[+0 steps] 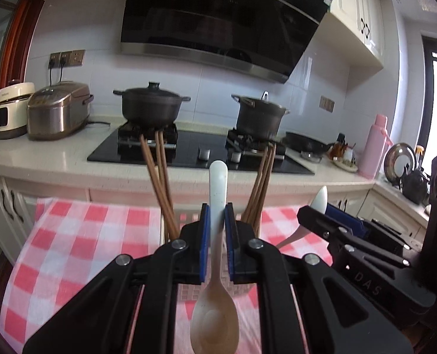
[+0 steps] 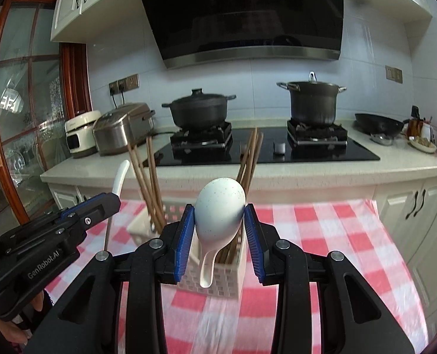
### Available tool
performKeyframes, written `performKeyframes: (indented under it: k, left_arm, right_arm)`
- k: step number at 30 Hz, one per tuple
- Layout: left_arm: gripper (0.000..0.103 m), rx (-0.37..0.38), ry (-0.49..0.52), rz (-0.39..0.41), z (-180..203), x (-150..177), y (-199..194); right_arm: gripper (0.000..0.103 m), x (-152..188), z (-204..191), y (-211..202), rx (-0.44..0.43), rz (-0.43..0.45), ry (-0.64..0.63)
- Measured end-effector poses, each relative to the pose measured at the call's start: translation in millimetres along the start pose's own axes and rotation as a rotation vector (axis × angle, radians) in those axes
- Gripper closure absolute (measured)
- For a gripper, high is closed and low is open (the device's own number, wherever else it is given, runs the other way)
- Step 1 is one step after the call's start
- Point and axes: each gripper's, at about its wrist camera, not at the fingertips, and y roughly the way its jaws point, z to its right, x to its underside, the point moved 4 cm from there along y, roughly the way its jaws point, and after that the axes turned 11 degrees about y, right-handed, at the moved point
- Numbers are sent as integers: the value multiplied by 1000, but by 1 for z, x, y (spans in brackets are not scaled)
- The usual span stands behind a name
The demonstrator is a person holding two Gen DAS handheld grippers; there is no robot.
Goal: Organize utensils
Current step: 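Lower both spoons into the caddy beside the chopsticks and open both tools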
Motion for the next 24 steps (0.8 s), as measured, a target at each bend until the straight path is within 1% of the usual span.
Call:
performKeyframes:
  k: [3,7,12,18,24]
  left_arm:
    - [93,2,-12,25,-7,-18,9]
    - [93,3,-26,54,-15,-38,23]
    - [93,-8,-28,73,-22,-52,45]
    - [93,-34,-34,92,-32,-55,73]
    - [93,-72,-28,112,-34,-46,91]
  right_arm:
    - [69,-14,-2,10,-15,17,-13]
    - [69,-24,-4,26,-32,16,-16]
    - [69,-31,-4,44,-33,24,-33]
    - [69,-26,1,66,-33,11,-36]
    - [69,-16,1,76,-35,6,-52]
